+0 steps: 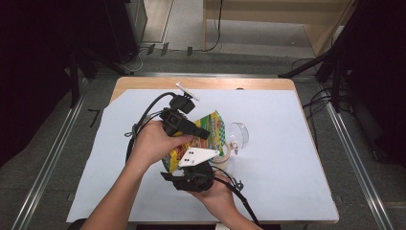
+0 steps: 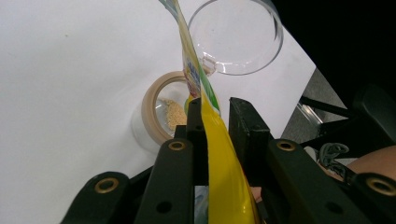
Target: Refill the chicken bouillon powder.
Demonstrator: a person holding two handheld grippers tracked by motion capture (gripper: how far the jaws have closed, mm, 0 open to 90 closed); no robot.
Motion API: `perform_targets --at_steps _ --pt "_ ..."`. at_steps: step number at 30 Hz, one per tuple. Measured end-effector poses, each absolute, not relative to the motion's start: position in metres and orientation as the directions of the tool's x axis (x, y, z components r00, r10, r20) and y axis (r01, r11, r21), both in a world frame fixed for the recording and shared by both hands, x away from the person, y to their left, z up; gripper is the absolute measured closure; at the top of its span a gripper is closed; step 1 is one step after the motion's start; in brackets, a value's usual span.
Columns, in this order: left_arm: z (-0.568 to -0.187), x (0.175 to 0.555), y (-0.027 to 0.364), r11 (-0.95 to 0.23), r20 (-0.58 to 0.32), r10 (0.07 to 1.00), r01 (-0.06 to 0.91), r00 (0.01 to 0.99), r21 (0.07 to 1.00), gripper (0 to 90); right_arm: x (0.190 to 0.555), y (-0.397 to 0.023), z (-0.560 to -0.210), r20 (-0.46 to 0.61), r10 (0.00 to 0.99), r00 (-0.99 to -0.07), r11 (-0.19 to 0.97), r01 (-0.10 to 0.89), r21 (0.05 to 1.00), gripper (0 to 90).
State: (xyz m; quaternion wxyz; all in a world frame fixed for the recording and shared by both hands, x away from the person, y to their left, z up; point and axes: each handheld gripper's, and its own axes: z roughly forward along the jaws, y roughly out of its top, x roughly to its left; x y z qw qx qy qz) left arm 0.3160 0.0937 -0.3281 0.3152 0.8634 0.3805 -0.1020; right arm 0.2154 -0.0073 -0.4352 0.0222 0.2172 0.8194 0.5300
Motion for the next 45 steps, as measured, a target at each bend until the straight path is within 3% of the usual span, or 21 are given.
perform_targets --at_steps 5,45 --pt "-0.3221 0.3110 0.0918 -0.496 -0.406 0.591 0.710 0.697 0.499 72.6 0.2185 -0.0102 -0.4347 0.250 0.375 -0.892 0.301 0.373 0.878 63.8" --pt "-0.3210 0.3142 0.0940 -0.480 -0.399 0.594 0.706 0.699 0.521 75.2 0.2154 -0.0099 -0.4270 0.241 0.369 -0.897 0.301 0.361 0.883 64.2"
